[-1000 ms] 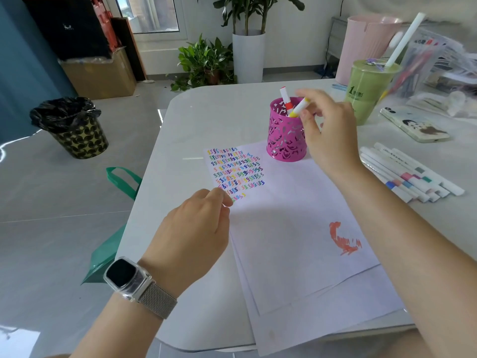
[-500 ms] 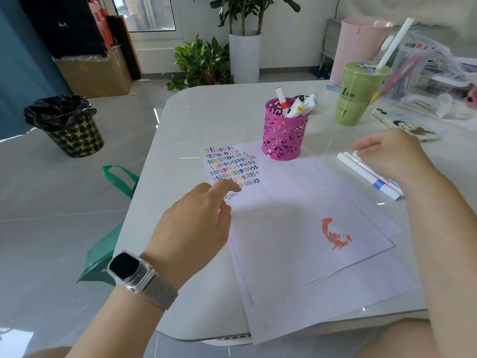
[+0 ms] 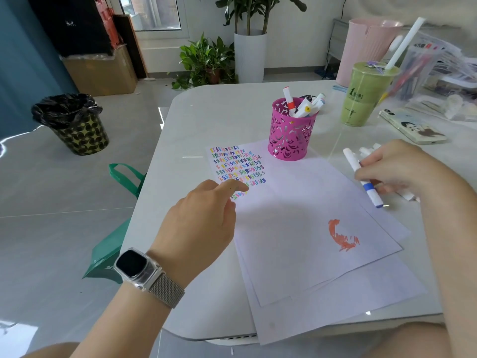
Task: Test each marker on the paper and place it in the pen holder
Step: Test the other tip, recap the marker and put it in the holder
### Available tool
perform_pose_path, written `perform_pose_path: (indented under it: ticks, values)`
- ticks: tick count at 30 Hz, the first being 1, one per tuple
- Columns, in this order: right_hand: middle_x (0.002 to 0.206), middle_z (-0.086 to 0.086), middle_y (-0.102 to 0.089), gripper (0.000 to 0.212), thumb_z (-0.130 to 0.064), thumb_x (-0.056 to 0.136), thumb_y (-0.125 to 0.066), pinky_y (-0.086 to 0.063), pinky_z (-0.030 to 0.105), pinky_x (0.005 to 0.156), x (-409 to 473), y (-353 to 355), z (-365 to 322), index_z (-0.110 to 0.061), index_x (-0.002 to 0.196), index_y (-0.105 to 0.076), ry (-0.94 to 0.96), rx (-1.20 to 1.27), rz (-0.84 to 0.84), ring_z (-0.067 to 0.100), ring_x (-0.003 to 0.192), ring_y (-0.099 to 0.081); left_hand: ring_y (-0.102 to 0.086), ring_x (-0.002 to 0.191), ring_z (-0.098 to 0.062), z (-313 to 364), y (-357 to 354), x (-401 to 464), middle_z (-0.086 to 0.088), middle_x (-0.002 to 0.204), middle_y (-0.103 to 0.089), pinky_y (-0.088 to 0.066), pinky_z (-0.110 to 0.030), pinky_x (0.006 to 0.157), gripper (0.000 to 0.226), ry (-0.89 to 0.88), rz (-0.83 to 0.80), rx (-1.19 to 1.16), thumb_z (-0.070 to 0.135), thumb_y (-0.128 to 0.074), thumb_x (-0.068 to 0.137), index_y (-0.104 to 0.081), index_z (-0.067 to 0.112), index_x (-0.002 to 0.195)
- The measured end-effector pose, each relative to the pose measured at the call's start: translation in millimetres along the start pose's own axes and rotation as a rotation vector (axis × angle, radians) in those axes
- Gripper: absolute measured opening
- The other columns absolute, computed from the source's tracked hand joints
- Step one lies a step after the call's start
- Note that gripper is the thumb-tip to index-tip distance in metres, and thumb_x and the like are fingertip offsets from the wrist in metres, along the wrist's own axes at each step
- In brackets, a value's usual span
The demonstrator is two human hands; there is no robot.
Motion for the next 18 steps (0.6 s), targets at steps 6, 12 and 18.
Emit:
perform_pose_path:
  ticks: [6,12,18]
  values:
    - [0.069,0.007,-0.064,0.005,-0.001,0.085,-0.064,-0.057,0.024,0.053,-58.7,-24.8,-57.6,-0.002,0.089,-0.068,0.238,0.563,-0.406,0.011,0.054,-0.063,-0.055,0.099,-0.009,2.0,-1.9,-0.8,0.009,0.115,-0.05,-0.041,-0.022,0.085,0.037,0.057,-0.054,-0.2,0.037,-0.038,0.095,-0.042,0.034,0.132]
    - [0.079,0.009,-0.07,0.01,-0.013,0.089,-0.065,-0.057,0.027,0.062,-97.0,-75.3,-98.9,-0.004,0.085,-0.064,0.408,0.743,-0.565,0.018,0.068,-0.07,-0.054,0.095,-0.01,4.6,1.0,-2.4,0.007,0.114,-0.044,-0.04,-0.013,0.076,0.036,0.074,-0.003,-0.254,0.044,-0.038,0.092,-0.043,0.023,0.121]
    - [0.062,0.005,-0.036,0.025,-0.021,0.086,-0.064,-0.032,0.021,0.041,-99.1,-83.9,-106.7,-0.017,0.065,-0.052,0.47,0.655,-0.33,0.013,0.051,-0.034,-0.032,0.048,-0.013,10.7,8.4,2.0,0.006,0.054,-0.033,-0.028,-0.022,0.045,0.027,0.019,0.088,-0.32,0.033,-0.039,0.096,-0.041,0.015,0.075]
Point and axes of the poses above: each hand's wrist, its own x-axis towards the middle knuckle, its own y-axis out of the back of the hand, z = x × y, the point moved 4 cm from there along x, towards the middle knuckle
